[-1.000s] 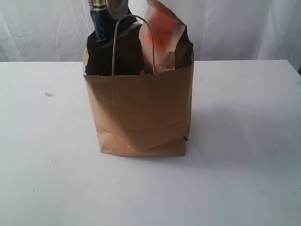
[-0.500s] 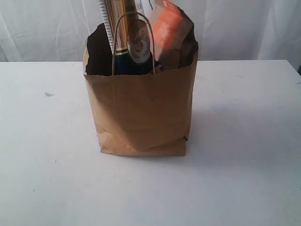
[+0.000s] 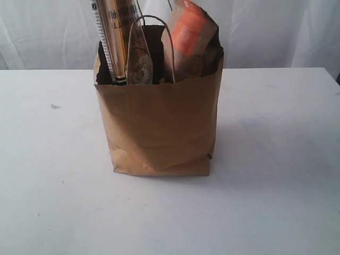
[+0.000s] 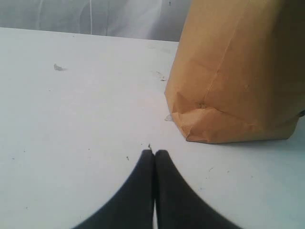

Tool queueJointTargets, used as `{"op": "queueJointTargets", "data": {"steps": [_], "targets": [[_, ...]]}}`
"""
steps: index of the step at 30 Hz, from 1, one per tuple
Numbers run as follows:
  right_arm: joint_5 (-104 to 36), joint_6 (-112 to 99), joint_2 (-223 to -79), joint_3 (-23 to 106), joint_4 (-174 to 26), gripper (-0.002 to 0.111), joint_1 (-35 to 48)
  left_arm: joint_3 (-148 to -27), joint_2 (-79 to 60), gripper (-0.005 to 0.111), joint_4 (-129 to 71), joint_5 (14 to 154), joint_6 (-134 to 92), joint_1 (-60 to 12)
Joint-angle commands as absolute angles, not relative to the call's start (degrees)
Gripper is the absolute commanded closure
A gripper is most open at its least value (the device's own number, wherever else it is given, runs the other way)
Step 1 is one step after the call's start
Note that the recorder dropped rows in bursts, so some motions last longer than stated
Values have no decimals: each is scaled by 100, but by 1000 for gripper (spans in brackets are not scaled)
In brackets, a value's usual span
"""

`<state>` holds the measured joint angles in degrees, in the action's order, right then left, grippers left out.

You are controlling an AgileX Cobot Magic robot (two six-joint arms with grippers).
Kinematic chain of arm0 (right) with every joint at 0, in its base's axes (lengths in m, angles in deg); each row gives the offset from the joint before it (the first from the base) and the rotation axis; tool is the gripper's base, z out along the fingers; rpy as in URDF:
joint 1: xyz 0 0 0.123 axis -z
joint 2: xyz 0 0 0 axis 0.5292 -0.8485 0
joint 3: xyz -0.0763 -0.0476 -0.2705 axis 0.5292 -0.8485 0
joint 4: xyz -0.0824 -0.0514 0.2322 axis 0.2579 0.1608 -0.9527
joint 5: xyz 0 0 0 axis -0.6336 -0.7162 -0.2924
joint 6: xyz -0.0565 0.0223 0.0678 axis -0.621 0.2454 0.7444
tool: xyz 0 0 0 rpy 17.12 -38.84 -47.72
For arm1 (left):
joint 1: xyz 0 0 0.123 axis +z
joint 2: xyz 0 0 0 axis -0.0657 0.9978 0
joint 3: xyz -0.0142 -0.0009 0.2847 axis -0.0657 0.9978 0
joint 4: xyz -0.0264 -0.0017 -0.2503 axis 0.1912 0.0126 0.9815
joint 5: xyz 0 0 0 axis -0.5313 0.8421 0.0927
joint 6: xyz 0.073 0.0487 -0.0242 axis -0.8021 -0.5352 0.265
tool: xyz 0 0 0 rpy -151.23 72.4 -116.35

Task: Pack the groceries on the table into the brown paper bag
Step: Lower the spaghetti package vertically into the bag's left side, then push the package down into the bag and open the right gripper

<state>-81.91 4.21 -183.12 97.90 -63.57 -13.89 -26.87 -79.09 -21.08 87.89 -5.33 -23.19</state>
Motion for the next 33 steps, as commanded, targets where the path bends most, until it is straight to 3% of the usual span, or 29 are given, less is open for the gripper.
{"op": "queueJointTargets", "data": {"steps": [1, 16, 33], "targets": [[-7680, 1125, -18179, 9440, -5504, 108, -1576, -2669, -7935, 107, -2047, 8770, -519, -2314], [-7181, 3096, -17847, 8032, -4078, 108, -1767, -2669, -7935, 107, -2047, 8770, -519, -2314], [-6999, 3338, -17615, 6854, -4081, 108, -1783, -2669, -7935, 107, -2047, 8770, -519, -2314]]}}
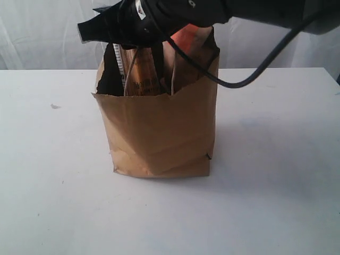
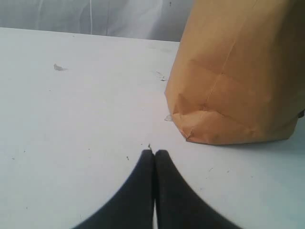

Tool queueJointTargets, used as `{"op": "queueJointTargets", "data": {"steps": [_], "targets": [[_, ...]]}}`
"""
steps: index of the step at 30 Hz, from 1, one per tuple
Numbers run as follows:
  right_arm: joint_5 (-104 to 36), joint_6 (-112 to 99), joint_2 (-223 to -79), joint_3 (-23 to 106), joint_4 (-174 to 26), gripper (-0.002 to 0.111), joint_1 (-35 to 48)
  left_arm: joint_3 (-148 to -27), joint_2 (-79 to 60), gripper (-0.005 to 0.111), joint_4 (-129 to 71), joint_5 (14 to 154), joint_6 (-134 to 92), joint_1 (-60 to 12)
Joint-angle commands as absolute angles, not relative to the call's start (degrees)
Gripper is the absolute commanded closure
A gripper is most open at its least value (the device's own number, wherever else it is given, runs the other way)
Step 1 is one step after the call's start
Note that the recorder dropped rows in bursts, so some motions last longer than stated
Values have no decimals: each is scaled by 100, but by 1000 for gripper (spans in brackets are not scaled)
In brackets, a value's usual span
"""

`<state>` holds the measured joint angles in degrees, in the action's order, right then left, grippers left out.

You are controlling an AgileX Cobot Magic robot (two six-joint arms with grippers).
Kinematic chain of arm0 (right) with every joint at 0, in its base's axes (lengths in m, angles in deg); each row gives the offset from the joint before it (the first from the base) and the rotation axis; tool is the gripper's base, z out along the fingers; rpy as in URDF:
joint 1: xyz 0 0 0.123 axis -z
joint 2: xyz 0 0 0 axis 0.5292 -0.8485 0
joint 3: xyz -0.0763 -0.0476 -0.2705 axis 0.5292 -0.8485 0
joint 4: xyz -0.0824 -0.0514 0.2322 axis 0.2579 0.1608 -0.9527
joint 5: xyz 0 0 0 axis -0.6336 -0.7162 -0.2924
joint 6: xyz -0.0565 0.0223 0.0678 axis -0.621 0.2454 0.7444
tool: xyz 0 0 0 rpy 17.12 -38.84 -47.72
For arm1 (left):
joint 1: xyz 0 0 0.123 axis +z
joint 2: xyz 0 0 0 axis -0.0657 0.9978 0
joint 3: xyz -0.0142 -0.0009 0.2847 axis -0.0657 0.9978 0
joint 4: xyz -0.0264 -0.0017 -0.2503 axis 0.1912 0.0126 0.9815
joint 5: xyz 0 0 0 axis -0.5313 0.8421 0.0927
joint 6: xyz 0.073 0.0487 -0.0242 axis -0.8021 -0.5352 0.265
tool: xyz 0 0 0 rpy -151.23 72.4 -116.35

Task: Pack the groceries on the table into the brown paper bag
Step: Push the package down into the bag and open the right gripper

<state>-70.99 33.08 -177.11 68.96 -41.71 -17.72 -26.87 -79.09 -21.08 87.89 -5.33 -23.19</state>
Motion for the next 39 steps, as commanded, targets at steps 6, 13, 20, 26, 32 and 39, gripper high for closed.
{"op": "queueJointTargets", "data": {"steps": [6, 13, 20, 26, 32, 39], "targets": [[-7130, 3338, -17685, 6845, -4053, 108, -1771, -2669, -7935, 107, -2047, 8770, -519, -2314], [-7272, 3338, -17880, 6682, -3950, 108, -1771, -2669, -7935, 107, -2047, 8770, -519, -2314], [-7491, 3338, -17858, 6591, -3961, 108, -1771, -2669, -7935, 107, -2047, 8770, -519, -2314], [-7596, 3367, -17742, 6591, -3998, 90, -1771, -2669, -7935, 107, -2047, 8770, -519, -2314], [-8048, 3555, -17729, 6591, -3967, 47, -1771, -2669, -7935, 107, -2047, 8770, -519, -2314], [-8062, 3555, -17692, 6591, -3967, 46, -1771, -2669, -7935, 107, -2047, 8770, -519, -2314]]}}
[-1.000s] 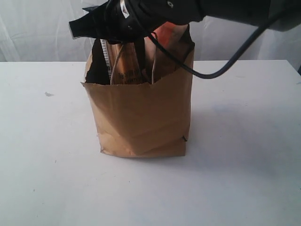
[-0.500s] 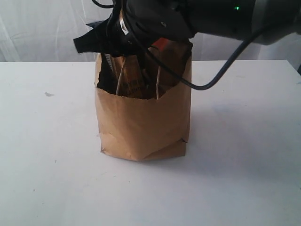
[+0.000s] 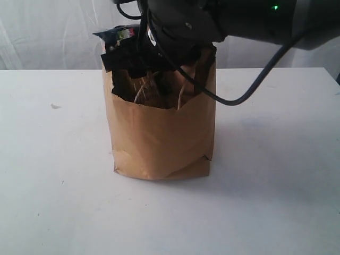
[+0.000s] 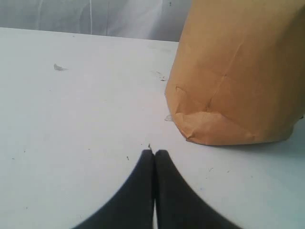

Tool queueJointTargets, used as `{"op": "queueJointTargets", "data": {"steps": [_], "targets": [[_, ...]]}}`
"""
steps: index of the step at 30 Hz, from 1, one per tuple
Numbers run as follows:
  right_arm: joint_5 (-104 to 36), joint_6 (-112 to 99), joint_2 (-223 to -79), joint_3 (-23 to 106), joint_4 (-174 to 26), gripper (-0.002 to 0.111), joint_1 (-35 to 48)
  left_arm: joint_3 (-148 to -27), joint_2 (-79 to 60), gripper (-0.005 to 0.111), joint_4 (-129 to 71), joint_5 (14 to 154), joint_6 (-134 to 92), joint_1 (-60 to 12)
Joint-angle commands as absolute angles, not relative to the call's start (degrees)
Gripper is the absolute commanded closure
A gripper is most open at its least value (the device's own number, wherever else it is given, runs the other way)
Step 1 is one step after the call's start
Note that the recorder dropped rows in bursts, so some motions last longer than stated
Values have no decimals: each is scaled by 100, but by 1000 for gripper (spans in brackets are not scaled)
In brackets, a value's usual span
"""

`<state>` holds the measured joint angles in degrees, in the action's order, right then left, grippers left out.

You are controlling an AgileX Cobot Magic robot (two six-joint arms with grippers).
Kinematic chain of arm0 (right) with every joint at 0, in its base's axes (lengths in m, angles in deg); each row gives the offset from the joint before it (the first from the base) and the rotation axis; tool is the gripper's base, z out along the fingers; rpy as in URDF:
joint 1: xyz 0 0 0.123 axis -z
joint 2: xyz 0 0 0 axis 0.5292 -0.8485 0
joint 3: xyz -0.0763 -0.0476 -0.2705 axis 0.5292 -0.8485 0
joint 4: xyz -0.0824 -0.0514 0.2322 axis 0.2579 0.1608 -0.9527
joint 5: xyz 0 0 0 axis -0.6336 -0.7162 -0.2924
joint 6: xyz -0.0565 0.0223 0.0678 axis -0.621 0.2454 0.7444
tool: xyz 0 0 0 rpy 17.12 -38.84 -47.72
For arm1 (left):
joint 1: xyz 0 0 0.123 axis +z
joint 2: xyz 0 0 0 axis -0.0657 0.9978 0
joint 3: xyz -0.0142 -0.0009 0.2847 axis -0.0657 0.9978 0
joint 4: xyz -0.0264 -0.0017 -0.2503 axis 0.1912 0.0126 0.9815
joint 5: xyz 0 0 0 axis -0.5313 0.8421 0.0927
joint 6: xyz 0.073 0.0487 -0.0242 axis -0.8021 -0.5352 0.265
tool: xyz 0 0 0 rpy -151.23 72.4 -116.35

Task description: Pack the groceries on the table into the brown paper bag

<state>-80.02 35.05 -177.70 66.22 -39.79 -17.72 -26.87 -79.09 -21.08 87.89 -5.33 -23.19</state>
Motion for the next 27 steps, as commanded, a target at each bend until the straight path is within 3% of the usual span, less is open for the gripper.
{"op": "queueJointTargets", "data": {"steps": [1, 18, 20, 27], "targets": [[-8062, 3555, -17680, 6591, -3967, 46, -1771, -2669, -7935, 107, -2047, 8770, -519, -2314], [-7972, 3489, -16723, 6486, -3944, 48, -1783, -2669, -7935, 107, -2047, 8770, -519, -2314], [-7867, 3489, -16493, 6343, -3889, 56, -1832, -2669, -7935, 107, -2047, 8770, -519, -2314], [-7223, 3489, -15419, 5557, -3640, 104, -2165, -2669, -7935, 107, -2047, 8770, -519, -2314]]}}
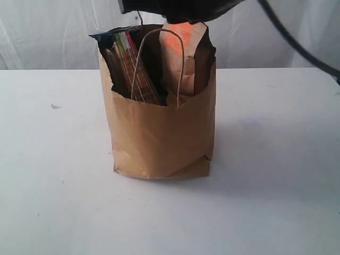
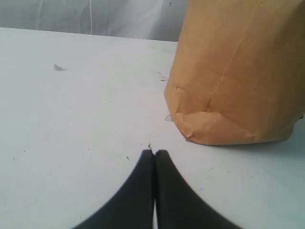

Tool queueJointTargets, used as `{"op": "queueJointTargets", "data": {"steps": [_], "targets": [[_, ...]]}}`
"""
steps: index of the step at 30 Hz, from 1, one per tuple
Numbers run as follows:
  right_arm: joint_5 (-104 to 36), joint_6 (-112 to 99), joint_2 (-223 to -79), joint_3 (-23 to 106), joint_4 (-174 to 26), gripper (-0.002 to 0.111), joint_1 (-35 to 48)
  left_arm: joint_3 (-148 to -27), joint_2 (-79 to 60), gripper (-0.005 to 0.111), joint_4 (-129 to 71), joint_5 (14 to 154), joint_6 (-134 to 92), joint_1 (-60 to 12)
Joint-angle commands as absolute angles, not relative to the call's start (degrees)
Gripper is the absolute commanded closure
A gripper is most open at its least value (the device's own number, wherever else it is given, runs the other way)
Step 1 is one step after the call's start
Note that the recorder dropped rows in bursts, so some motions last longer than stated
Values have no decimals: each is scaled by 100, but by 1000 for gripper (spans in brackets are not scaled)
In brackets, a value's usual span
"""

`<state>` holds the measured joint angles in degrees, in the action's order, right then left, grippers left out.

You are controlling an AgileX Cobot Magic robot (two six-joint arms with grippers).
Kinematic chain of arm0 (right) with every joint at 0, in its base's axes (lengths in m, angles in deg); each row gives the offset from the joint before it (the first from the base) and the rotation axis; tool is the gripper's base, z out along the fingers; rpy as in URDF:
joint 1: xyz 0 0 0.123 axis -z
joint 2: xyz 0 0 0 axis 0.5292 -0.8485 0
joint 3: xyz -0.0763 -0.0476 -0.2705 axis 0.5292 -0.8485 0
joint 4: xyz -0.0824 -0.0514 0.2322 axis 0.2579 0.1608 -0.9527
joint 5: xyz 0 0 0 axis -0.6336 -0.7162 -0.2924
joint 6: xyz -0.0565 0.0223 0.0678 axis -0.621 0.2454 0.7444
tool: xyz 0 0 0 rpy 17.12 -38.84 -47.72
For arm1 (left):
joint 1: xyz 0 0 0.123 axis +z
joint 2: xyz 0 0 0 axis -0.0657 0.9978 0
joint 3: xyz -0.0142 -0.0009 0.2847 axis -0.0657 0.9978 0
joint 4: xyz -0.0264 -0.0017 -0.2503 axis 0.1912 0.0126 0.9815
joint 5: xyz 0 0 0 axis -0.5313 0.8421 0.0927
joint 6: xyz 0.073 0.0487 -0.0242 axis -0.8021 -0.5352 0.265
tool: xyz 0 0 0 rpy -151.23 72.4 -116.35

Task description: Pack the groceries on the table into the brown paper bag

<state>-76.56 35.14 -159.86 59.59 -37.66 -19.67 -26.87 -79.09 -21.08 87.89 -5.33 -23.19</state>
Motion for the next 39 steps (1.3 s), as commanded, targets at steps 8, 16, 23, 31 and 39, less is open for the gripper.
{"op": "queueJointTargets", "data": {"steps": [8, 16, 23, 31, 39], "targets": [[-6710, 3489, -14145, 4717, -4126, 108, -2634, -2669, -7935, 107, -2047, 8770, -519, -2314], [-7151, 3489, -13342, 4623, -4607, 108, -2686, -2669, -7935, 107, -2047, 8770, -519, -2314], [-7437, 3489, -12880, 4623, -4533, 108, -2686, -2669, -7935, 107, -2047, 8770, -519, -2314], [-7547, 3046, -12686, 4350, -4322, 108, -2609, -2669, -7935, 107, -2047, 8770, -519, -2314], [-5473, 83, -11975, 2871, -6615, 108, -1540, -2669, -7935, 107, -2047, 8770, -519, -2314]]}}
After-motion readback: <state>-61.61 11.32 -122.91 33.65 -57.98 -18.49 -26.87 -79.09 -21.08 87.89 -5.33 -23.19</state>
